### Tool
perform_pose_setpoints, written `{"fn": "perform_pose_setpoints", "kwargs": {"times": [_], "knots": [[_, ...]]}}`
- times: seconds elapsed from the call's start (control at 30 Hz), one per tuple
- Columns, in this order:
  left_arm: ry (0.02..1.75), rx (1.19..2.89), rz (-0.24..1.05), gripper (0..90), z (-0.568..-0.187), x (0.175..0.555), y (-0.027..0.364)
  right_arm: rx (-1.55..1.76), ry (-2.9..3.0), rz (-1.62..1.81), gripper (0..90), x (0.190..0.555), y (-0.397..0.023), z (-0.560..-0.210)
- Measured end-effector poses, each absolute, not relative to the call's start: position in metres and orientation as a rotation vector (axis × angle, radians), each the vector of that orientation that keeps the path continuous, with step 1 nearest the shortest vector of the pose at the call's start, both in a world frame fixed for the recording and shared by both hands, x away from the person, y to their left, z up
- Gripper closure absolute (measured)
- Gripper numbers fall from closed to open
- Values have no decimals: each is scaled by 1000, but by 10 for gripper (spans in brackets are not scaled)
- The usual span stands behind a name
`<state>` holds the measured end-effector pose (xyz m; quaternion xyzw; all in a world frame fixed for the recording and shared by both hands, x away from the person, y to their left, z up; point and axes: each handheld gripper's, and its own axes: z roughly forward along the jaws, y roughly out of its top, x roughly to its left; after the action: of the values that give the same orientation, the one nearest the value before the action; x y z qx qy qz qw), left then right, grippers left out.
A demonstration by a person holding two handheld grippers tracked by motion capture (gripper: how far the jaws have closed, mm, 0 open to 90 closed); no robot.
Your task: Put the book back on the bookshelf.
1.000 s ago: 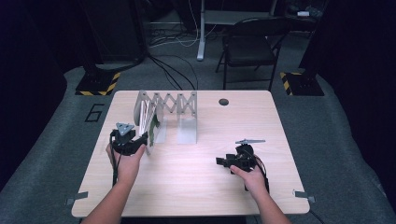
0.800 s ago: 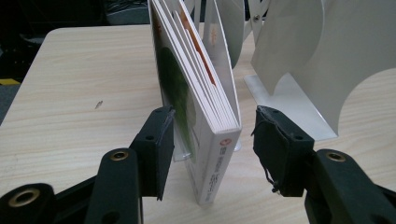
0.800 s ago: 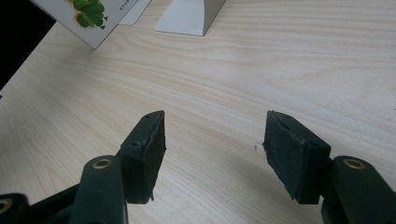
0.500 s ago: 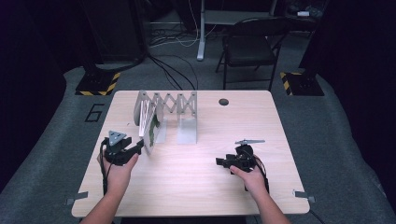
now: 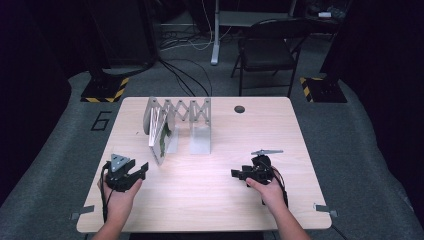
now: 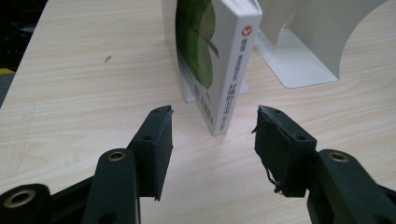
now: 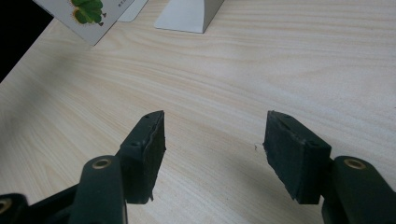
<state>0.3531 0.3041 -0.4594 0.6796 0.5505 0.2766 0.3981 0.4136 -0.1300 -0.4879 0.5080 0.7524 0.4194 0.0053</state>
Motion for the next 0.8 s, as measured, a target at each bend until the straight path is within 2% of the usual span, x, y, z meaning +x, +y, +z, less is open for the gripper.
{"fn": "perform_pose_setpoints", "kwargs": {"times": [0.43,0.8], "knots": [[1381,1731,677,464,-484,333,318,1584,2356,1307,382,413,-129,-489],[1355,1775,665,453,-502,333,318,1584,2363,1299,381,413,-128,-490]]}}
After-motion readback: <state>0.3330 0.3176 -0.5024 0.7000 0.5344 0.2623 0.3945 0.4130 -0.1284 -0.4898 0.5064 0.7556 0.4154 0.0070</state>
